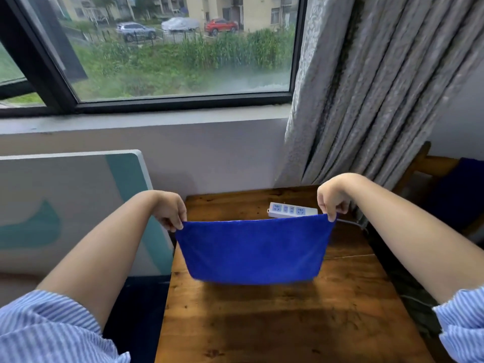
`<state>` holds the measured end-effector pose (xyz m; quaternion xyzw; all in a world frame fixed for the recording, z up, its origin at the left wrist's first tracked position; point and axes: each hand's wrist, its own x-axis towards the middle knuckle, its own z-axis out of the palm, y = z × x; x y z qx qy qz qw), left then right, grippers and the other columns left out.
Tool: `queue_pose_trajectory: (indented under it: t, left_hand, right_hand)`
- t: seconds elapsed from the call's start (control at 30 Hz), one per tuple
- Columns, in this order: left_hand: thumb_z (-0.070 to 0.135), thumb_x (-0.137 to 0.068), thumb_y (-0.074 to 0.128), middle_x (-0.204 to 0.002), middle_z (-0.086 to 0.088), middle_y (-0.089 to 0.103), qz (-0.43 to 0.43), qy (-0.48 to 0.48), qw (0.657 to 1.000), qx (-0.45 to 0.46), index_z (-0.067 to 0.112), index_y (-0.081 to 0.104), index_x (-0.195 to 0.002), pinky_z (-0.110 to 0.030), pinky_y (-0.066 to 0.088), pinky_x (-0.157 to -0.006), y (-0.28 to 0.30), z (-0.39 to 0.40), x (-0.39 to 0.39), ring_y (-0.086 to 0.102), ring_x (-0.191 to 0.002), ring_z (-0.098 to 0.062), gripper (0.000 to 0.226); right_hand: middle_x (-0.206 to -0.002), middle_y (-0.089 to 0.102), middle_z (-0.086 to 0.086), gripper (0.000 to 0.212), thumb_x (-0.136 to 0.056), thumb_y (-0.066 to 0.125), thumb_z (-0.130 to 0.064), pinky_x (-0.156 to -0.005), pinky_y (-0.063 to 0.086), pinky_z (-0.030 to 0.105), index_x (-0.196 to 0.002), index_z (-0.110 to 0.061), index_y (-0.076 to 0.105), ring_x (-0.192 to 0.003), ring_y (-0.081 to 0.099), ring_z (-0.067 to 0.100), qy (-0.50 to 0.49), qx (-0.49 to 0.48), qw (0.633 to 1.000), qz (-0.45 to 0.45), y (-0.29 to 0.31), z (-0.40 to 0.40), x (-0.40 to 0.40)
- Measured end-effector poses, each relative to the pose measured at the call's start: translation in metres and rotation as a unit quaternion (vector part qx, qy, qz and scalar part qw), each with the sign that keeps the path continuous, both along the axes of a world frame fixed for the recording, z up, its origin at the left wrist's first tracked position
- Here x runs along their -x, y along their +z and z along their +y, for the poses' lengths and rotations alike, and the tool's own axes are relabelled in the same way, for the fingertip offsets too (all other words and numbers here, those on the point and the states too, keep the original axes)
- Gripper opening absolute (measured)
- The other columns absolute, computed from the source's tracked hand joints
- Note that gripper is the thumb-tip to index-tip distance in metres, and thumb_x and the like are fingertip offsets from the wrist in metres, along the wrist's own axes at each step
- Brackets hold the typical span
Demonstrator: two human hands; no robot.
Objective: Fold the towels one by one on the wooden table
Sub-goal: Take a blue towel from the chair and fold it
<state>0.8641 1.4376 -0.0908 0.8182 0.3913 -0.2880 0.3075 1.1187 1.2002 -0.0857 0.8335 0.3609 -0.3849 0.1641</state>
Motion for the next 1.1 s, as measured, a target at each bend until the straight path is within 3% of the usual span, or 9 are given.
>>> queue_pose_trajectory:
  t: [0.2,0.43,0.5,0.6,0.67,0.77,0.93,1.0,1.1]
  left_hand:
    - [-0.006,-0.083,0.060,-0.070,-0.008,0.063,-0.150,0.100,0.976,-0.124,0.004,0.065,-0.073,-0.024,0.055,-0.064,-0.007,0.015,-0.010,0.062,-0.063,-0.018,0.015]
    - [0.003,-0.090,0.046,-0.106,-0.017,0.067,-0.299,0.158,0.869,-0.361,0.002,0.068,-0.101,-0.033,0.046,-0.079,0.005,0.029,-0.013,0.059,-0.099,-0.034,0.025]
    - [0.004,-0.092,0.044,-0.105,-0.020,0.067,-0.326,0.140,0.847,-0.396,-0.002,0.067,-0.102,-0.035,0.045,-0.080,0.005,0.031,-0.010,0.059,-0.097,-0.037,0.026]
    - [0.005,-0.089,0.043,-0.090,-0.025,0.069,-0.391,0.115,0.798,-0.443,-0.006,0.069,-0.090,-0.039,0.048,-0.071,-0.001,0.030,0.004,0.063,-0.082,-0.040,0.028]
    - [0.004,-0.074,0.047,-0.070,-0.022,0.068,-0.398,0.067,0.785,-0.471,-0.005,0.069,-0.072,-0.038,0.051,-0.054,-0.015,0.026,0.017,0.065,-0.059,-0.038,0.024]
    - [0.000,-0.054,0.058,-0.049,-0.009,0.061,-0.351,-0.022,0.790,-0.502,0.005,0.064,-0.053,-0.024,0.041,-0.030,-0.052,0.009,0.041,0.056,-0.033,-0.027,0.007]
    - [0.001,-0.056,0.061,-0.045,-0.008,0.058,-0.273,-0.093,0.852,-0.436,0.007,0.061,-0.049,-0.022,0.037,-0.026,-0.133,-0.031,0.080,0.053,-0.029,-0.025,0.010]
    - [-0.009,-0.043,0.077,-0.051,-0.011,0.060,-0.213,-0.115,0.886,-0.395,0.005,0.063,-0.054,-0.025,0.042,-0.031,-0.163,-0.053,0.092,0.058,-0.036,-0.028,0.023]
    - [-0.005,-0.076,0.057,-0.095,-0.015,0.065,-0.087,-0.135,0.939,-0.303,0.004,0.064,-0.095,-0.031,0.049,-0.064,-0.193,-0.087,0.109,0.066,-0.087,-0.029,0.021]
  right_hand:
    - [-0.070,0.049,0.001,0.029,-0.085,0.061,-0.006,-0.049,0.040,0.016,-0.061,-0.016,0.047,-0.061,0.047,0.011,0.006,-0.115,0.990,-0.086,-0.008,0.022,-0.018]
    - [-0.091,0.050,0.007,0.027,-0.091,0.052,-0.019,-0.070,0.037,0.029,-0.065,-0.017,0.043,-0.095,0.056,0.027,0.083,-0.268,0.936,-0.212,0.001,0.049,-0.034]
    - [-0.092,0.054,0.014,0.008,-0.086,0.058,-0.011,-0.068,0.045,0.034,-0.080,-0.006,0.055,-0.093,0.061,0.032,0.114,-0.367,0.876,-0.290,0.000,0.047,-0.035]
    - [-0.062,0.056,0.016,0.019,-0.058,0.072,0.005,-0.037,0.046,0.029,-0.060,-0.001,0.055,-0.053,0.061,0.032,0.182,-0.488,0.761,-0.387,-0.011,0.036,-0.032]
    - [-0.056,0.053,0.013,0.007,-0.061,0.057,-0.005,-0.033,0.043,0.025,-0.056,-0.003,0.053,-0.046,0.059,0.029,0.194,-0.509,0.743,-0.388,-0.022,0.024,-0.021]
    - [-0.055,0.054,0.011,0.021,-0.066,0.037,-0.017,-0.036,0.043,0.021,-0.057,-0.005,0.052,-0.046,0.059,0.027,0.208,-0.518,0.734,-0.387,-0.061,-0.001,-0.002]
    - [-0.054,0.053,0.010,0.008,-0.061,0.050,-0.012,-0.036,0.042,0.018,-0.055,-0.007,0.050,-0.045,0.059,0.026,0.220,-0.477,0.782,-0.334,-0.147,-0.056,0.046]
    - [-0.053,0.053,0.009,0.020,-0.051,0.069,-0.006,-0.035,0.041,0.018,-0.055,-0.008,0.049,-0.043,0.057,0.026,0.210,-0.433,0.827,-0.290,-0.183,-0.079,0.068]
    - [-0.049,0.052,0.008,0.044,-0.021,0.085,-0.001,-0.031,0.037,0.018,-0.048,-0.009,0.051,-0.039,0.054,0.025,0.195,-0.350,0.885,-0.236,-0.227,-0.110,0.095]
